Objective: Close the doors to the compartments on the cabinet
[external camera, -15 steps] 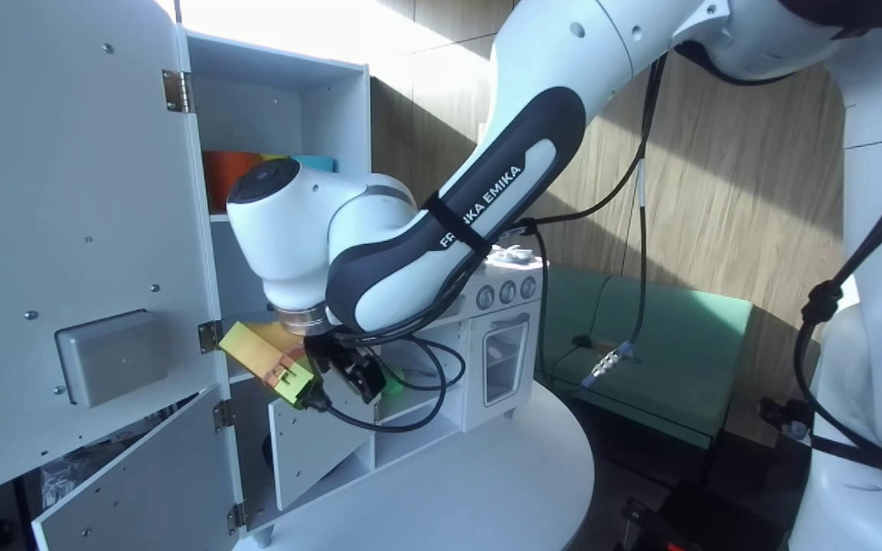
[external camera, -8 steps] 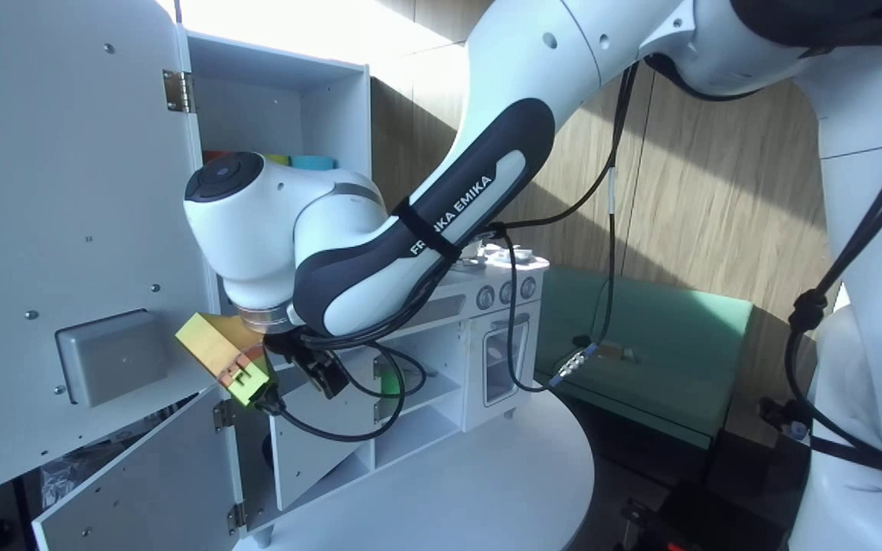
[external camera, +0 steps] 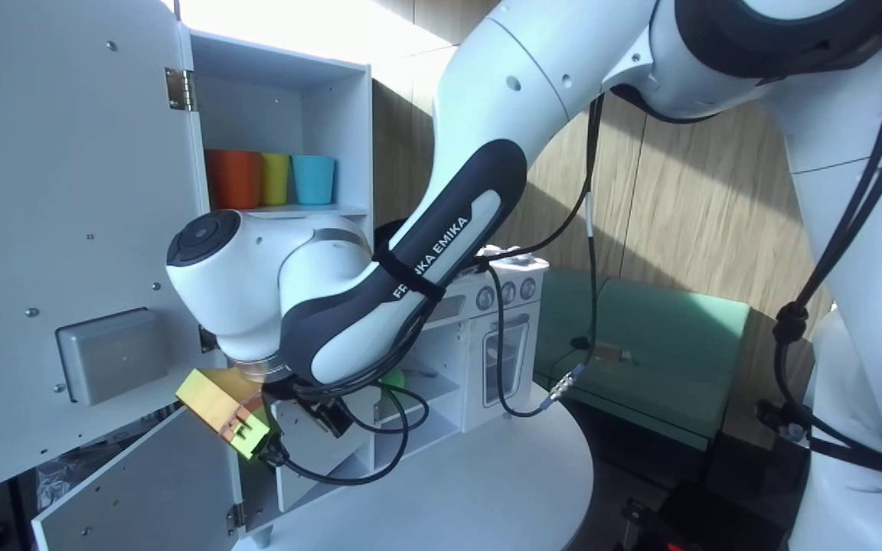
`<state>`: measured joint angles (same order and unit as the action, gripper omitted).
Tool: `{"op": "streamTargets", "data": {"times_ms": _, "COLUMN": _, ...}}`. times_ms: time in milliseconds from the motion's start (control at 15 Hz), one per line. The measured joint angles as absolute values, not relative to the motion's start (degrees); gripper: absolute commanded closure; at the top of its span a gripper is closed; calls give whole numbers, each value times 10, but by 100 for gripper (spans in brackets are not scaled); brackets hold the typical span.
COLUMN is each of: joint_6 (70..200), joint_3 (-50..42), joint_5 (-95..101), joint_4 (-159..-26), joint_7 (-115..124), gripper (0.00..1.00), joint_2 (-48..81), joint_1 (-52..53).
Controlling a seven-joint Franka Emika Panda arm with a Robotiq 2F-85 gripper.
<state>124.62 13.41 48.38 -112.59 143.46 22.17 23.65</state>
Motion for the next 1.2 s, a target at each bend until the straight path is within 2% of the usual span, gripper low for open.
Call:
{"op": "streamTargets", "data": {"times_ms": 667, "joint_6": 1055, "joint_3": 109, "joint_5": 445, "joint_4": -1147, "joint_7": 1350, "gripper": 0, "joint_2": 200, "joint_1": 215}}
{"op": "streamTargets", "data": {"times_ms": 1200, "joint_6": 899, "joint_3": 97, "joint_5": 605, "joint_4": -1158, "joint_7": 1300, "gripper": 0, "joint_2": 166, "joint_1": 210}}
